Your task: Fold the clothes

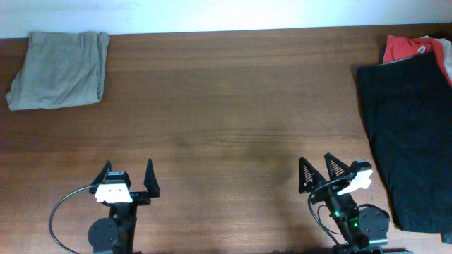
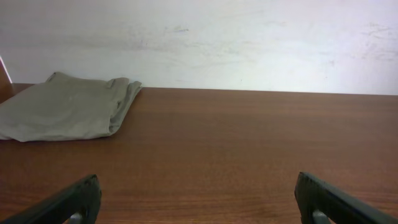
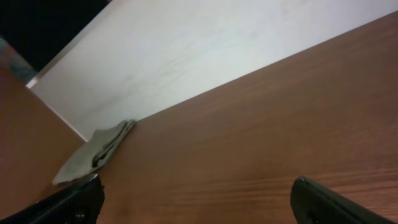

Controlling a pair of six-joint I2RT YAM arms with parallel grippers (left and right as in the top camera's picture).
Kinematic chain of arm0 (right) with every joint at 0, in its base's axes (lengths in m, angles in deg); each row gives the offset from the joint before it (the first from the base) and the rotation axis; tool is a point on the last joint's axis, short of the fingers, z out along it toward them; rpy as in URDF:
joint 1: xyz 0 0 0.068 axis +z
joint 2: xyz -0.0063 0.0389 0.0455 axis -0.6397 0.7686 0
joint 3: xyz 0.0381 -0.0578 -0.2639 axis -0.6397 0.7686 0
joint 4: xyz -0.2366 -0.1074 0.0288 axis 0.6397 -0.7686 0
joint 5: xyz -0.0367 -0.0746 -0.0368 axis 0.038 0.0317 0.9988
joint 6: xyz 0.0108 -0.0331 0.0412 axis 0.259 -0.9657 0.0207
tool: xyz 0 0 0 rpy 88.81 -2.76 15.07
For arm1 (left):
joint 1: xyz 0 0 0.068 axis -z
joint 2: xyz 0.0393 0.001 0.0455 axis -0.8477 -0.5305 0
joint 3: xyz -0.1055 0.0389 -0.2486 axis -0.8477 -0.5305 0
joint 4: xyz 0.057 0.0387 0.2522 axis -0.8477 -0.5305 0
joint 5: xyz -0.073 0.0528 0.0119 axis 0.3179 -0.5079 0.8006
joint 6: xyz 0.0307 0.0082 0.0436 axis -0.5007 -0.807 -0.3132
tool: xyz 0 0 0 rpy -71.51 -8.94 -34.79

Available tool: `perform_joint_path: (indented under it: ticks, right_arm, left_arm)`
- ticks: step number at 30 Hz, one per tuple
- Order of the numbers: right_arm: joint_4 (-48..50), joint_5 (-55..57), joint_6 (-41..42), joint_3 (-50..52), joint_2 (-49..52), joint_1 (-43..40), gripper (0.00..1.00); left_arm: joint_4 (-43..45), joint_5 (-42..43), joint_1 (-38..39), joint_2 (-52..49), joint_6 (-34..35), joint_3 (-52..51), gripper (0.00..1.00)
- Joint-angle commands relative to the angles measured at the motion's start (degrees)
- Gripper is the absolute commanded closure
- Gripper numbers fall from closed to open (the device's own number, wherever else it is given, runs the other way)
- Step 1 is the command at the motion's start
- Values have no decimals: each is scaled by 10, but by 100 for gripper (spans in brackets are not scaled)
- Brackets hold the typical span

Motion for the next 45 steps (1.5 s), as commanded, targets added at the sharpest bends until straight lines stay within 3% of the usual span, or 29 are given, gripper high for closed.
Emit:
perform_joint_path:
  ticks: [1, 6, 8, 12, 15, 20, 26, 29, 32, 36, 45]
  right_arm:
    - [-3, -11, 8, 3, -4, 3, 1]
    - [78, -28, 3, 3, -4, 3, 1]
    - [123, -18, -39, -4, -4, 3, 1]
    - [122, 93, -122, -61, 23, 3, 1]
    - [120, 184, -193, -138, 118, 3, 1]
    - [59, 281, -282, -384, 448, -5, 1]
    - [-231, 285, -298, -803, 850, -76, 1]
    - [-342, 289, -308, -942, 972, -99, 1]
    - [-329, 290, -352, -968, 1045, -110, 1]
    - [-293, 396, -364, -968, 1141, -115, 0]
    - [-222, 393, -383, -968, 1272, -140, 1]
  left_arm:
    - [0, 4, -3, 4, -13, -5, 1]
    - [0, 4, -3, 4, -13, -5, 1]
    - [0, 4, -3, 4, -13, -5, 1]
    - [0, 4, -3, 4, -13, -5, 1]
    - [0, 4, -3, 4, -13, -5, 1]
    - [0, 4, -3, 4, -13, -5, 1]
    - [0, 4, -3, 4, -13, -5, 1]
    - [0, 4, -3, 4, -13, -5, 1]
    - [0, 4, -3, 4, -13, -5, 1]
    - [0, 4, -3, 4, -13, -5, 1]
    - [0, 4, -3, 4, -13, -5, 1]
